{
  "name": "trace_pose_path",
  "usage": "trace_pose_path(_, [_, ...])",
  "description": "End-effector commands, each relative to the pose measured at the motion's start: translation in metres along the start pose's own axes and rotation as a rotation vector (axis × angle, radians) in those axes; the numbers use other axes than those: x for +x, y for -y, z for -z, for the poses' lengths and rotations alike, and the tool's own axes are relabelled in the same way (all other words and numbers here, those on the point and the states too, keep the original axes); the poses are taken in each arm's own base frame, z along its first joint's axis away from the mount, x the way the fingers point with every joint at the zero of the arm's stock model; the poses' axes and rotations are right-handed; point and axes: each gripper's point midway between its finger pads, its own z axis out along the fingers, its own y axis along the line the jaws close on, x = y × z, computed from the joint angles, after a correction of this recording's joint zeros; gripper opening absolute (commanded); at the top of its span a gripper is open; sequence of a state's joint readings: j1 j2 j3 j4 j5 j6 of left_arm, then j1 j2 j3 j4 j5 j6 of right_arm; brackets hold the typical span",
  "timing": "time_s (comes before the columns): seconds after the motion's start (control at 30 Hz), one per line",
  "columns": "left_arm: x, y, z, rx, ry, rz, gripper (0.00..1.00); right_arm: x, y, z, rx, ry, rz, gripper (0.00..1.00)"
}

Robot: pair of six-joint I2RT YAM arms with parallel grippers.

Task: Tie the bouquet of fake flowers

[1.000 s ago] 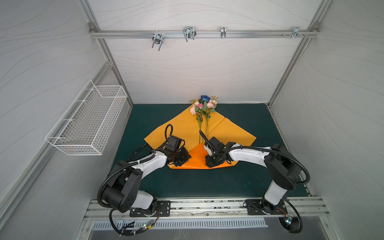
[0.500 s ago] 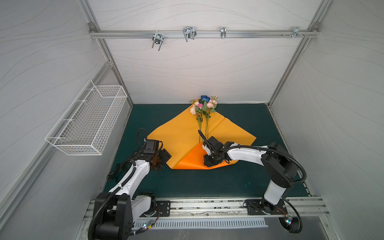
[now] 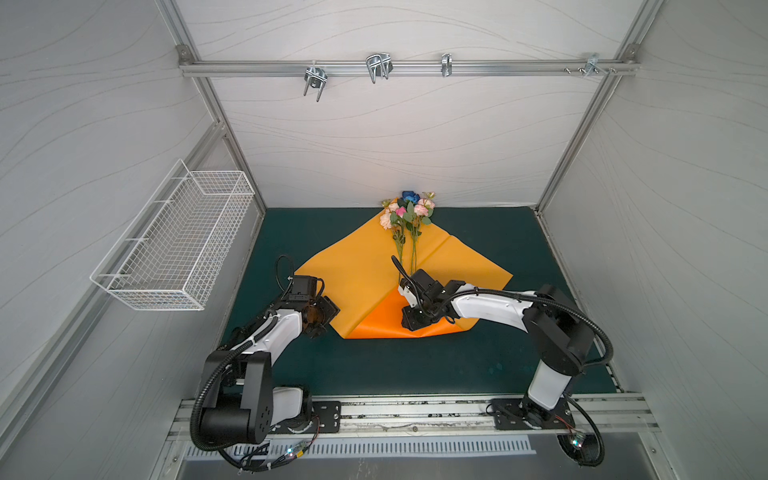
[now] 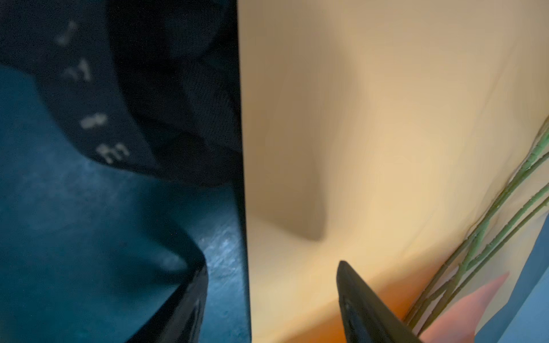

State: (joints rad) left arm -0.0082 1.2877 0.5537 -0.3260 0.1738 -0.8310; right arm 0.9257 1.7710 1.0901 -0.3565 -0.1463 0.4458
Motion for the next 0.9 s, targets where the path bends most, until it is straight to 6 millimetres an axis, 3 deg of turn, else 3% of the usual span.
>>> trace_pose_path(0.0, [-0.005, 0.006, -0.006, 0.044, 0.017, 0.024, 0.61, 0.01, -0.008, -0.007, 0.002, -0.051, 0.021, 0.26])
trace_pose_path(0.23, [-0.005, 0.004, -0.014, 0.051, 0.023, 0.03, 0.55, 0.023, -0.01, -0.012, -0.006, -0.092, 0.003, 0.26])
trace_pose_path(0.47, [-0.006, 0.006, -0.016, 0.064, 0.028, 0.031, 0.32, 0.03, -0.008, -0.017, 0.0, -0.118, -0.007, 0.25])
trace_pose_path(0.6, [-0.009, 0.01, -0.011, 0.076, 0.04, 0.026, 0.21, 0.028, -0.009, -0.021, -0.004, -0.122, -0.007, 0.26])
trace_pose_path(0.87, [-0.014, 0.025, 0.011, 0.137, 0.079, 0.002, 0.09, 0.029, -0.005, -0.031, 0.019, -0.157, -0.012, 0.24])
